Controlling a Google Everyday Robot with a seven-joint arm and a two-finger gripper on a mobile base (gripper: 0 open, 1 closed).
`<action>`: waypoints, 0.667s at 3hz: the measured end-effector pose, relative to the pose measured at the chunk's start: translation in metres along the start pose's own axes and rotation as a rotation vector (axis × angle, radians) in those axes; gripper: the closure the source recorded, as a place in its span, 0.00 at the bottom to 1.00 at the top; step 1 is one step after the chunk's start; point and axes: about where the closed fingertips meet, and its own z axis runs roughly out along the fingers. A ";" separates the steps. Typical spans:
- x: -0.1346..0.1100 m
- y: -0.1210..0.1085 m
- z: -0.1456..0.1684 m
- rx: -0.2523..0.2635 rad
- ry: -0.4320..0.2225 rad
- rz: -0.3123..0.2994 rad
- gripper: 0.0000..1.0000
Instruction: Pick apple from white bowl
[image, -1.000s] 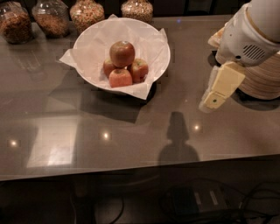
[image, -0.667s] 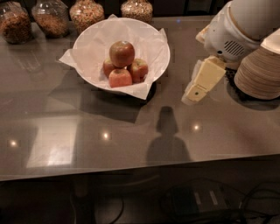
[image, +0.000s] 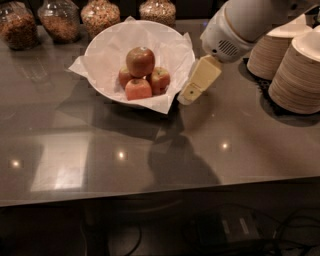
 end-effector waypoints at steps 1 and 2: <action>-0.029 -0.015 0.035 -0.005 -0.042 -0.026 0.00; -0.055 -0.024 0.062 -0.023 -0.086 -0.047 0.00</action>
Offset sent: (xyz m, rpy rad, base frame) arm 0.0884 0.0942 -0.0226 0.1045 -0.0465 0.1115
